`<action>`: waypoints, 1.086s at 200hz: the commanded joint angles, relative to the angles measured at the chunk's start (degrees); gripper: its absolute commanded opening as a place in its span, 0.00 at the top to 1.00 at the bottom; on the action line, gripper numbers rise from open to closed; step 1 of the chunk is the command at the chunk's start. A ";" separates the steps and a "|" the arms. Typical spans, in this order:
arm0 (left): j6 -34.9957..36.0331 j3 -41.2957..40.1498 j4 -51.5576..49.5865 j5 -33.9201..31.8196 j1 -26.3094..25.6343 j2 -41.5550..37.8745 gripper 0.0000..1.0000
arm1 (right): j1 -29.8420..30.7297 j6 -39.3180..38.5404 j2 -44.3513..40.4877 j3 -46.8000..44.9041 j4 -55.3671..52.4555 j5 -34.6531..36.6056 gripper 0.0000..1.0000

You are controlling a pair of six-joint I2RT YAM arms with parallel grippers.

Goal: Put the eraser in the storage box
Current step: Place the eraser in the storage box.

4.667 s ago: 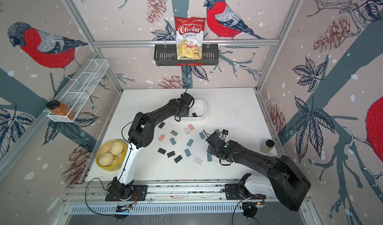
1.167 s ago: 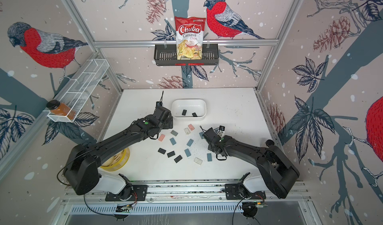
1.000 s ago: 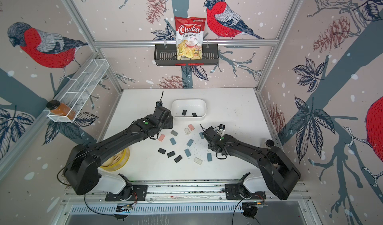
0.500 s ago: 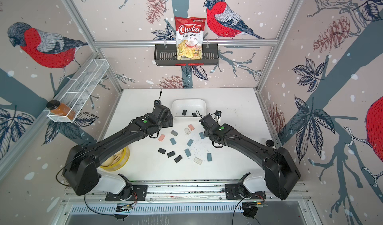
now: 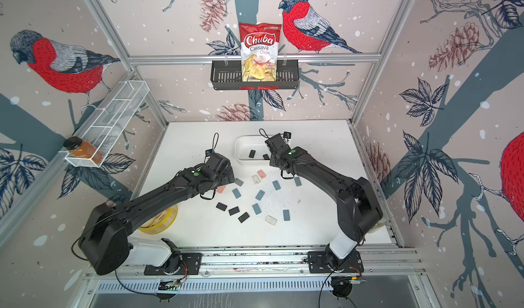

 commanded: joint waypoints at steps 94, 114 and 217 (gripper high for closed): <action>-18.65 -11.87 2.86 1.54 -3.54 -6.54 0.04 | -4.14 -5.41 19.88 18.63 0.33 -8.08 0.79; -22.00 -13.87 3.66 1.70 -4.31 -7.68 0.04 | -4.09 -5.79 22.06 20.76 -0.11 -7.31 0.79; -32.05 -17.55 6.00 2.06 -6.07 -7.18 0.04 | -4.14 -6.84 27.40 24.01 -0.48 -9.00 0.74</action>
